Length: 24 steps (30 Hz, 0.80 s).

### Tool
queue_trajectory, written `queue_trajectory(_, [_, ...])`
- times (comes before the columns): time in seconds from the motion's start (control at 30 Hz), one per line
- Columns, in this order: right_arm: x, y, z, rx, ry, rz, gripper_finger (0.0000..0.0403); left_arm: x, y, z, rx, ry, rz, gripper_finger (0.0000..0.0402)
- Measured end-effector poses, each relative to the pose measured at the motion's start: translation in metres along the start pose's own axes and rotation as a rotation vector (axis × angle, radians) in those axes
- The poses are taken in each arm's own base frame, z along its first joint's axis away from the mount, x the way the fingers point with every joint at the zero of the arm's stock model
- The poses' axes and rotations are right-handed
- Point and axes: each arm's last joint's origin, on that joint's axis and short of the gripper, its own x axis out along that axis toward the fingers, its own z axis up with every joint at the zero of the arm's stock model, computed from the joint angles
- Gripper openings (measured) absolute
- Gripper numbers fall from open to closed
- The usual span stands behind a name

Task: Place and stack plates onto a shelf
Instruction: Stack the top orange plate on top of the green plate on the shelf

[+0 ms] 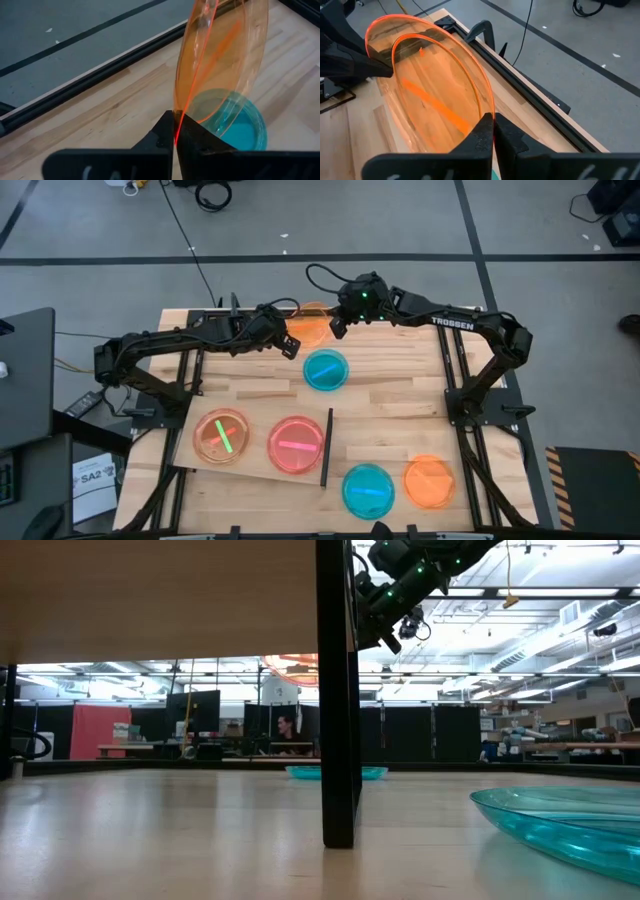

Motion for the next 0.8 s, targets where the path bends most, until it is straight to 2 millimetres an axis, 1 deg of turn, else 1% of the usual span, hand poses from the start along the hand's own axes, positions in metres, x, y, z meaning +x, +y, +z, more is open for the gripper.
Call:
queue_trajectory(0.37, [0.0, 0.001, 0.0001, -0.009, 0.003, 0.033, 0.0042, -0.0001, 0.0, -0.0003, 0.011, 0.006, -0.004, 0.0012])
queue_trajectory(0.67, [0.0001, 0.0009, -0.0001, -0.034, 0.004, 0.033, 0.0091, 0.0, 0.0, -0.0005, 0.031, 0.008, -0.004, 0.0012])
queue_trajectory(0.8, [0.0008, 0.0004, -0.0031, -0.035, 0.033, 0.029, 0.0109, 0.0, 0.0006, -0.0017, 0.042, 0.02, 0.002, 0.0012])
